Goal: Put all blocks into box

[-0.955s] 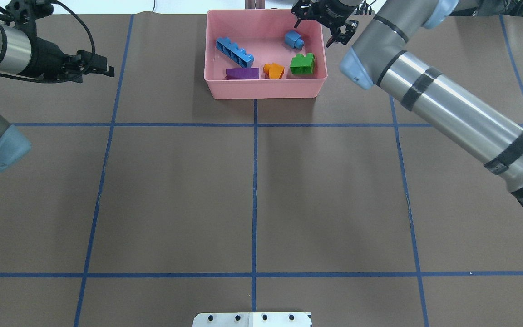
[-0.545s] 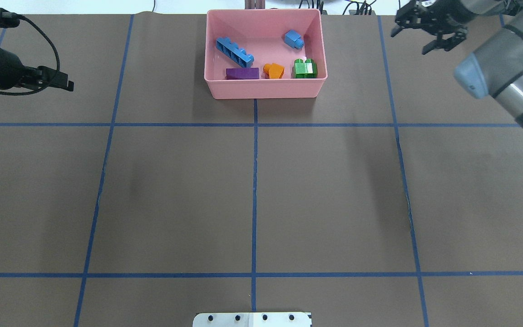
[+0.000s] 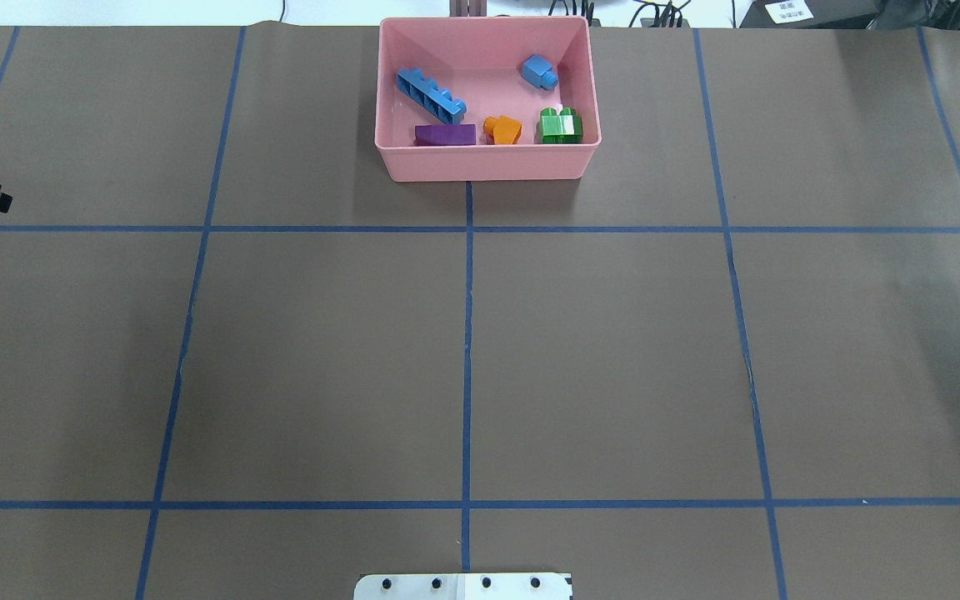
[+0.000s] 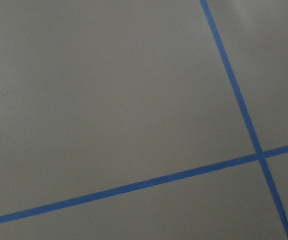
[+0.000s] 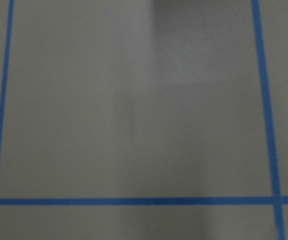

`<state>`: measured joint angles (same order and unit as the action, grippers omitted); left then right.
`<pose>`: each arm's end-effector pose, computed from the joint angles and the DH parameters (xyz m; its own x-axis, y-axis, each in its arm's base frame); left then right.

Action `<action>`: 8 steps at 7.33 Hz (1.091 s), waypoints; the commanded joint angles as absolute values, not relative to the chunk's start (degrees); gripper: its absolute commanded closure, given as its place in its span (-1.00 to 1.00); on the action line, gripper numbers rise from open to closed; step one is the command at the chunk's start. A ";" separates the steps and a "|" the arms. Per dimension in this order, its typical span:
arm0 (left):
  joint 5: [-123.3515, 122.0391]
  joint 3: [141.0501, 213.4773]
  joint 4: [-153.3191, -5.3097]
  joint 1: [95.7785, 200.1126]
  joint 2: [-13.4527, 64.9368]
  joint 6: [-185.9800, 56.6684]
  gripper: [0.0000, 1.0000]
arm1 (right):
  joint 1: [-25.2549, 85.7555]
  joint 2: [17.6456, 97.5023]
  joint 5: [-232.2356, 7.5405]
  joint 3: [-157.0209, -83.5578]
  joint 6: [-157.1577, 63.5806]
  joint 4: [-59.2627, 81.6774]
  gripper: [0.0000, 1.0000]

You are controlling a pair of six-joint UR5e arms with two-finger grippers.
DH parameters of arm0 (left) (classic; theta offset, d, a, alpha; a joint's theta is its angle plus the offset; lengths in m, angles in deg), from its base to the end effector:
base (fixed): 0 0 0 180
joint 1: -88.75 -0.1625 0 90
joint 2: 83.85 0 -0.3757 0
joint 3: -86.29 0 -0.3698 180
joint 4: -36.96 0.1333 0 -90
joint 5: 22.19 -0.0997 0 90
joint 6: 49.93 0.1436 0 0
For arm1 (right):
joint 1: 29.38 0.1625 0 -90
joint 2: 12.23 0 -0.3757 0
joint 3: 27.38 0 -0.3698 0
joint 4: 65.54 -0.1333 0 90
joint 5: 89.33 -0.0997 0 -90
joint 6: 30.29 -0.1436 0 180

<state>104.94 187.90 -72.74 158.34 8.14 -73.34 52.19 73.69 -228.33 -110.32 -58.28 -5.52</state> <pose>0.1372 -0.5024 0.4920 0.6955 0.2290 -0.6811 -0.0165 0.9527 0.3034 -0.0527 -0.5256 0.5952 0.5900 0.0294 0.8069 -0.1657 0.9825 0.0853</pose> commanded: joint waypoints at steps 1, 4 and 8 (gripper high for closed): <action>109.90 187.89 -70.63 164.05 3.09 -64.56 -1.00 | 54.72 81.61 -228.10 -110.70 -46.92 -5.51 -1.00; 109.56 187.90 -57.90 169.86 3.68 -51.90 -1.00 | 54.73 78.93 -228.02 -112.54 -39.21 7.77 -1.00; 110.35 187.81 -54.62 170.84 2.64 -50.01 -1.00 | 58.50 69.06 -217.57 -124.63 -19.58 47.16 -1.00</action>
<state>109.94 187.70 -55.07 170.61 3.19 -50.20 57.24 70.01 -220.49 -118.89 -24.10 36.57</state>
